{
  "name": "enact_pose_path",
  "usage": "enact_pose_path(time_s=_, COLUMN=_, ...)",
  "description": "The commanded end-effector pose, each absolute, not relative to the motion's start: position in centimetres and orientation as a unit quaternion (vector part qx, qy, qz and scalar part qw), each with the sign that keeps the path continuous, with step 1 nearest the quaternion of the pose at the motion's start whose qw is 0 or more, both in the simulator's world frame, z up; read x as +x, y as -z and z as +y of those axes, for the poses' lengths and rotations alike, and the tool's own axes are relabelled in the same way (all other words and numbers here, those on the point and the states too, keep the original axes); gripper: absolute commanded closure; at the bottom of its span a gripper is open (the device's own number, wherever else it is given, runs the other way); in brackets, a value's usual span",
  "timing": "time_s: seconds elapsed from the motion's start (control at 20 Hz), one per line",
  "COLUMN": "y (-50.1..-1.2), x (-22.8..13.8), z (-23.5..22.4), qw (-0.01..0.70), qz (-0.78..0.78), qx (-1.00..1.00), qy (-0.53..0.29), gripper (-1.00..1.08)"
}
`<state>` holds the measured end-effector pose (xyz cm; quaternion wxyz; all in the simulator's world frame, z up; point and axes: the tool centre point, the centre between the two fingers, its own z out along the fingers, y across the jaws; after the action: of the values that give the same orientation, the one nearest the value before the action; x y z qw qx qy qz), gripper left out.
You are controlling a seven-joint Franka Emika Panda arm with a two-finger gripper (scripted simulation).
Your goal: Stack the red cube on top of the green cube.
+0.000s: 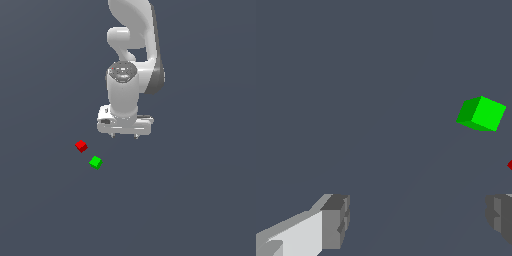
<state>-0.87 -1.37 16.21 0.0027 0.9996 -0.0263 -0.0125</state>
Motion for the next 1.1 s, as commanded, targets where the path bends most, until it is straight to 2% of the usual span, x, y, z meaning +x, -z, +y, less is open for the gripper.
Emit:
enact_pose_path(time_s=0.0, y=-16.2, x=-0.9, z=-1.4, qw=0.003, qz=-0.026, qx=1.0, qy=0.012, gripper=-0.92)
enact_pose_path(time_s=0.2, y=-15.8, x=-0.7, z=-2.3, qw=0.003, qz=-0.039, qx=0.999, qy=0.012, gripper=-0.92)
enact_pose_path(time_s=0.4, y=-14.7, x=-0.3, z=-5.3, qw=0.003, qz=-0.081, qx=0.997, qy=0.01, gripper=-0.92)
enact_pose_path(time_s=0.65, y=-12.0, x=-0.5, z=-12.1, qw=0.003, qz=-0.174, qx=0.985, qy=0.007, gripper=-0.92)
enact_pose_path(time_s=0.85, y=-9.6, x=-1.7, z=-18.3, qw=0.002, qz=-0.259, qx=0.966, qy=0.003, gripper=-0.92)
enact_pose_path(time_s=1.05, y=-7.9, x=-3.2, z=-22.3, qw=0.001, qz=-0.317, qx=0.949, qy=0.001, gripper=-0.92)
